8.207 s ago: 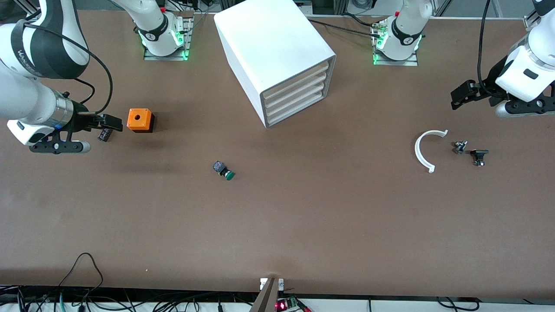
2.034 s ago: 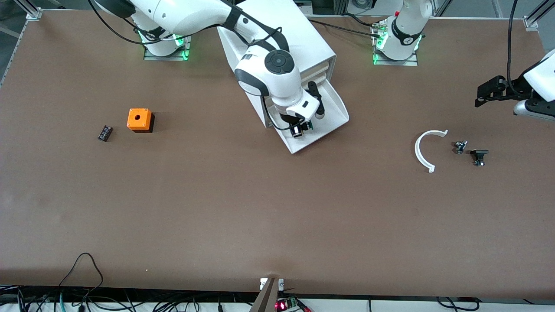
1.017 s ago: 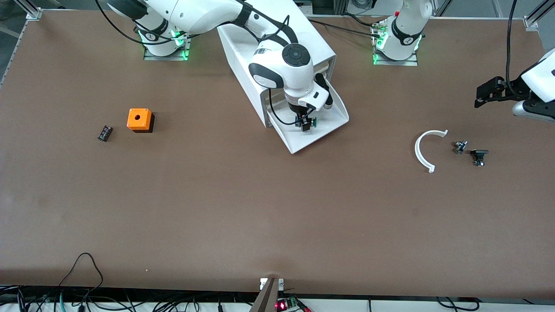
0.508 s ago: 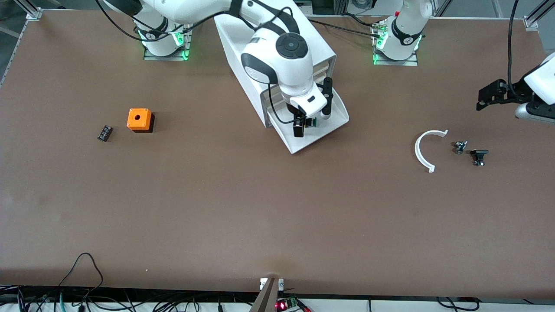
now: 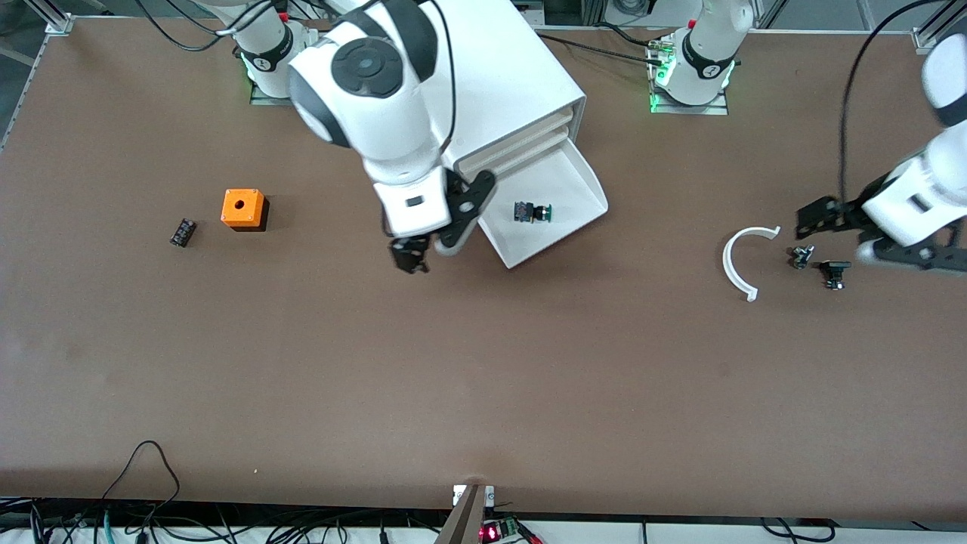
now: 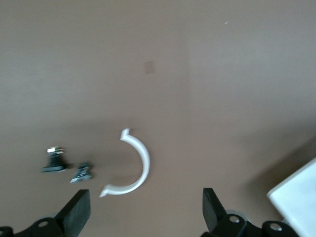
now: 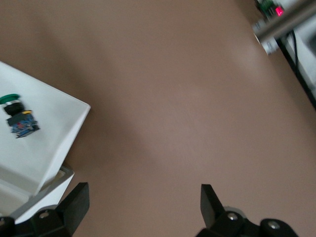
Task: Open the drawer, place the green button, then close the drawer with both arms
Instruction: 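Withdraw the right gripper while the left gripper moves to the drawer front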
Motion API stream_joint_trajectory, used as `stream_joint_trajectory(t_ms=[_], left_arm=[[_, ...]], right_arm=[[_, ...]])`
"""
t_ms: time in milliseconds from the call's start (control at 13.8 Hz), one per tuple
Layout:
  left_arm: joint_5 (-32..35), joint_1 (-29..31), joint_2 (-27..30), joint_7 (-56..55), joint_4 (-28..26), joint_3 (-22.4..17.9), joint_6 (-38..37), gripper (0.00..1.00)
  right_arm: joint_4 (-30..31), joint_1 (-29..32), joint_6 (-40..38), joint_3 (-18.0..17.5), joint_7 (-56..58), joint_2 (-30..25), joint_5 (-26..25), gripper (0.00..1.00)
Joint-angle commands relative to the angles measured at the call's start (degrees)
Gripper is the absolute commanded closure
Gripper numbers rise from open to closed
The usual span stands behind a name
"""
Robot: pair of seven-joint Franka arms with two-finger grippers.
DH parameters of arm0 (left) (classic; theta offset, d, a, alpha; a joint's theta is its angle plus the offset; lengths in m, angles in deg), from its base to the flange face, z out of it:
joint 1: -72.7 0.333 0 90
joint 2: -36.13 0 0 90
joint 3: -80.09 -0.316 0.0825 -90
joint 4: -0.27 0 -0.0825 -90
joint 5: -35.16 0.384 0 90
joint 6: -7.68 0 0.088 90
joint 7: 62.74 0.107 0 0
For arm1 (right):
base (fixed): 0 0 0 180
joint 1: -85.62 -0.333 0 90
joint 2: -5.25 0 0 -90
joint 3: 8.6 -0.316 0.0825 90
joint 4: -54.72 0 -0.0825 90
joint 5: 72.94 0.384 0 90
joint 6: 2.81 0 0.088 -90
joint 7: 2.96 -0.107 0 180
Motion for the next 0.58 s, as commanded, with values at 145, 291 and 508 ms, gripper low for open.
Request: stream_joint_trajectory(t_ms=[145,291,508], left_arm=[[1.0,-2.7,-2.4,-21.3,-12.3,6.9,17.8,0.0],[1.0,-4.6,-5.1,-26.6,-16.9,7.6,27.8,0.0],[1.2,-7.0,-11.2,-32.1,-19.6,7.6,39.2,0.0]], right_arm=[[7.3,2.7,-3.3,3.5,-27.3,-5.2,1.7,0.0],[7.3,4.0,-7.2,5.6,-35.7,-5.3,1.6,0.0],[7.0,4.7,-12.2,12.5,-39.3,-7.9,2.0,0.0]])
